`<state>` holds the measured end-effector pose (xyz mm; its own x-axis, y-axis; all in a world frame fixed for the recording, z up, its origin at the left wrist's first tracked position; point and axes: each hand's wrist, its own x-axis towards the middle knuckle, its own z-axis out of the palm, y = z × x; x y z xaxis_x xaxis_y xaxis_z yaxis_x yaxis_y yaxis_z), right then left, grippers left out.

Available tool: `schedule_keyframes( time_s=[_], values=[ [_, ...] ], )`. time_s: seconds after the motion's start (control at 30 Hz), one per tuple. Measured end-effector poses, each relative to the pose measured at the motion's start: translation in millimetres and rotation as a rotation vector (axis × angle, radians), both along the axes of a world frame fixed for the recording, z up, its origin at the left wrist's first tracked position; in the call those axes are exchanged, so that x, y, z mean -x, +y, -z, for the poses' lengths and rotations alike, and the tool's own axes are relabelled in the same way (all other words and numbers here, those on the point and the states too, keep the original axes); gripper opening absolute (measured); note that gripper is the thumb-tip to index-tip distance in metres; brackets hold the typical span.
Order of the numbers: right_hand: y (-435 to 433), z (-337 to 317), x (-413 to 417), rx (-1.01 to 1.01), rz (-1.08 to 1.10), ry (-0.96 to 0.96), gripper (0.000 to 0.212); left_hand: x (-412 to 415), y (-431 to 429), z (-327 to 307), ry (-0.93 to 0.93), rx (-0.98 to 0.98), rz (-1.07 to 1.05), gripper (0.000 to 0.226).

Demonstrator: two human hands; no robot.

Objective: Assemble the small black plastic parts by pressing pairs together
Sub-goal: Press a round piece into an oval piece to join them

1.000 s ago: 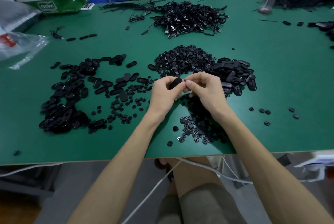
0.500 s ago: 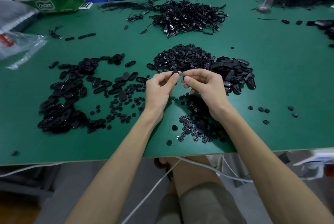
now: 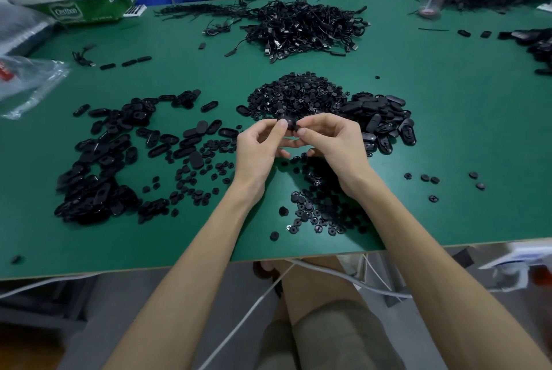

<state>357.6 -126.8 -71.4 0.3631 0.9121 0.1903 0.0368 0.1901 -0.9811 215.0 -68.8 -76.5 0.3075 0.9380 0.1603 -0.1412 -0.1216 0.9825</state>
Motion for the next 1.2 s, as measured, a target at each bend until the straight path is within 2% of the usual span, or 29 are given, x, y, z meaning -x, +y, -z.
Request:
schedule_keyframes(
  time_s=[0.17, 0.3, 0.47, 0.73, 1.2],
  values=[
    [-0.3, -0.7, -0.2, -0.013, 0.022, -0.019, 0.008, 0.3, -0.1, 0.4, 0.038, -0.019, 0.021, 0.021],
    [0.0, -1.4, 0.3, -0.03, 0.073, -0.024, 0.01, -0.2, -0.2, 0.6, 0.042, -0.015, 0.012, 0.014],
    [-0.8, -1.9, 1.2, -0.026, 0.122, -0.122, 0.007, -0.9, -0.9, -0.7, 0.028, -0.02, 0.014, 0.009],
    [0.1, -1.7, 3.0, 0.0, 0.194, -0.318, 0.007, -2.1, -2.1, -1.6, 0.087, -0.031, 0.054, 0.016],
    [-2.8, -3.9, 4.2, -0.002, 0.218, -0.347, 0.005, -2.3, -4.2, -2.7, 0.076, -0.035, 0.09, 0.016]
  ],
)
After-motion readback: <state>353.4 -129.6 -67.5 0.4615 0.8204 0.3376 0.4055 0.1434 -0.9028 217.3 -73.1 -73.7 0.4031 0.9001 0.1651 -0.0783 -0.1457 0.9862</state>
